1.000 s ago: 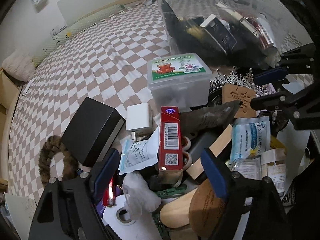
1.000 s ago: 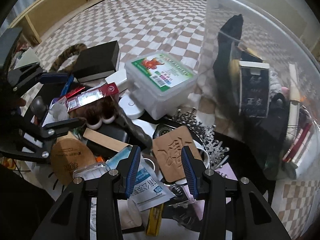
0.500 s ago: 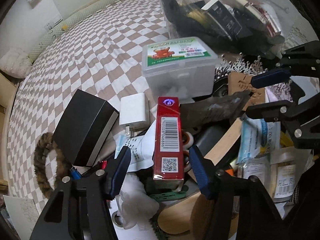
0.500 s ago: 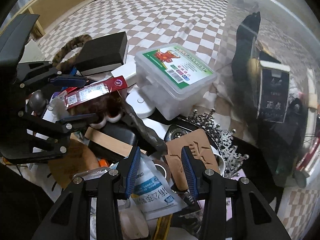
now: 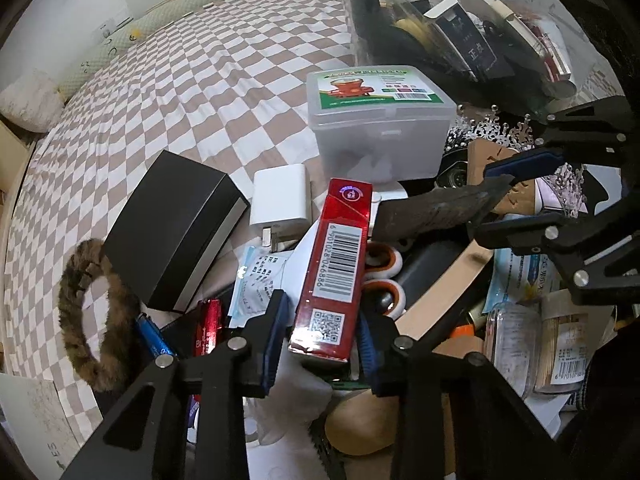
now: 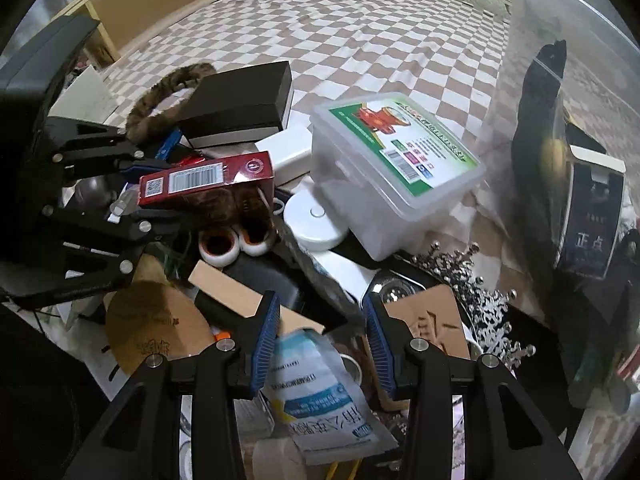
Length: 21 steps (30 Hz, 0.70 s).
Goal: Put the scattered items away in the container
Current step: 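Grasp the red box with the left gripper while the right gripper grasps the blue-white packet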
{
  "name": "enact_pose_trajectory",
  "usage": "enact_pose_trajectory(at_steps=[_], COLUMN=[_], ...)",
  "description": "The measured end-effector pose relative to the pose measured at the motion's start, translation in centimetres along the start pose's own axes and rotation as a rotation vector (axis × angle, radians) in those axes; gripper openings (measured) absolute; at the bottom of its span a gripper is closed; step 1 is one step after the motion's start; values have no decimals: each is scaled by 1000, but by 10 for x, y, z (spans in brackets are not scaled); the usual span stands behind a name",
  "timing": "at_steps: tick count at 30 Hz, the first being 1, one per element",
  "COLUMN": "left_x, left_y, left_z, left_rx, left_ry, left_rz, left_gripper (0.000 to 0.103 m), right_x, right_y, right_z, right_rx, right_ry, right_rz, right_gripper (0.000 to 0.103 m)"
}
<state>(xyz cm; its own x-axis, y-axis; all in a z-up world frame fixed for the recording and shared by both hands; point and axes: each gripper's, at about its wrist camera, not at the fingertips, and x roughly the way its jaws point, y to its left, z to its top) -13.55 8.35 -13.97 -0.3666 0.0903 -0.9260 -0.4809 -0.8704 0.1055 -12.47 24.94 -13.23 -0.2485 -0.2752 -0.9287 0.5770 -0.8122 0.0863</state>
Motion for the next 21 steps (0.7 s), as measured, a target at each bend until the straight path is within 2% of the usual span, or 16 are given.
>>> enact_pose_trajectory(at_steps=[7, 15, 21], left_x=[-3, -3, 0], left_y=[5, 5, -2], left_z=[-5, -3, 3], left_rx=[-14, -21, -9], left_ry=[-2, 5, 11], left_rz=[-8, -23, -17], left_gripper=[31, 31, 31], right_x=[10, 24, 31], right_y=[3, 3, 11], right_z=[6, 16, 19], right_rx=[-11, 9, -28], right_ry=[16, 50, 72], right_rz=[-37, -15, -23], right_gripper=[44, 44, 44])
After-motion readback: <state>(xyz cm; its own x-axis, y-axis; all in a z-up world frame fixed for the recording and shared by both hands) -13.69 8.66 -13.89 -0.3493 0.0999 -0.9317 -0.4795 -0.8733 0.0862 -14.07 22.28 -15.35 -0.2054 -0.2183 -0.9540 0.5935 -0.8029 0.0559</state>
